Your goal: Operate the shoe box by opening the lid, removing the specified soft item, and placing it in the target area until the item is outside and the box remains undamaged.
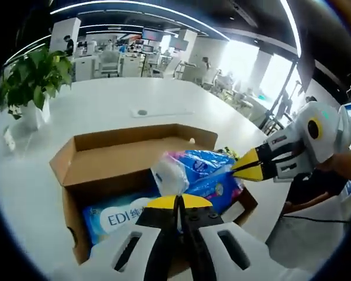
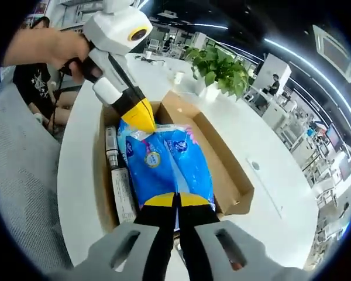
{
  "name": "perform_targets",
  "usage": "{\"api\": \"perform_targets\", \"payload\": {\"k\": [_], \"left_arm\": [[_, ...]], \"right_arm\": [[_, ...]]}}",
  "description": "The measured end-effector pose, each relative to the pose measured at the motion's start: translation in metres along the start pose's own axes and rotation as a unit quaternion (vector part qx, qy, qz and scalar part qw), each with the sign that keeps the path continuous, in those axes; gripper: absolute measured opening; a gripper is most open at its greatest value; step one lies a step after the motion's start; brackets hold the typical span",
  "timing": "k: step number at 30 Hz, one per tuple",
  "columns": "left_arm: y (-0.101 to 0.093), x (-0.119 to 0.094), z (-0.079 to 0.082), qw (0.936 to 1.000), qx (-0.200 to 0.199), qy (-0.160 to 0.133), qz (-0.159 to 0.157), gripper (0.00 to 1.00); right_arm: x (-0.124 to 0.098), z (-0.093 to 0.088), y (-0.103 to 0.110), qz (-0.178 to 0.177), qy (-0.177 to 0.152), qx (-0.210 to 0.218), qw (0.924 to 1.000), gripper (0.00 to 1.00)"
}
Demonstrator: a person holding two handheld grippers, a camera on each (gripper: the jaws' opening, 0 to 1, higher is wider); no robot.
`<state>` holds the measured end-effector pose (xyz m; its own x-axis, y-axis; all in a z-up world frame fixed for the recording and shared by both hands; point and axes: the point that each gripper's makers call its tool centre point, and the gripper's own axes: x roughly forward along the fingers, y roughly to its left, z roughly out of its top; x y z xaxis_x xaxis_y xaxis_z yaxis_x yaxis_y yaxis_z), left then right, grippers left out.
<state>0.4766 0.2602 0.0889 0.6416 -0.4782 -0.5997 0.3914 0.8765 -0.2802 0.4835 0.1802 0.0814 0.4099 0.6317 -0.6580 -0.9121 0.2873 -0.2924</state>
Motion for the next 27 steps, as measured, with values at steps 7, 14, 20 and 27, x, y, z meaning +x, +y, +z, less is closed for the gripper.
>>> {"api": "perform_targets", "payload": {"k": [7,14,20,27], "left_arm": [[-0.011,-0.003,0.006,0.9999,-0.001,-0.011,-0.006,0.0],[-0.022,-0.004,0.016,0.9996,0.0,-0.029,-0.008,0.0],[-0.026,-0.008,0.015,0.9996,0.002,-0.03,-0.004,0.0],[-0.032,-0.016,0.02,0.9991,0.004,-0.042,-0.003,0.0]], "right_arm": [[-0.015,0.002,-0.004,-0.013,-0.01,0.004,0.9999,0.0],[-0.03,0.0,-0.007,-0.023,-0.019,0.002,0.9995,0.0],[-0.036,0.008,-0.01,-0.03,-0.037,0.009,0.9988,0.0],[-0.044,0.012,-0.009,-0.032,-0.05,0.005,0.9982,0.0]]}}
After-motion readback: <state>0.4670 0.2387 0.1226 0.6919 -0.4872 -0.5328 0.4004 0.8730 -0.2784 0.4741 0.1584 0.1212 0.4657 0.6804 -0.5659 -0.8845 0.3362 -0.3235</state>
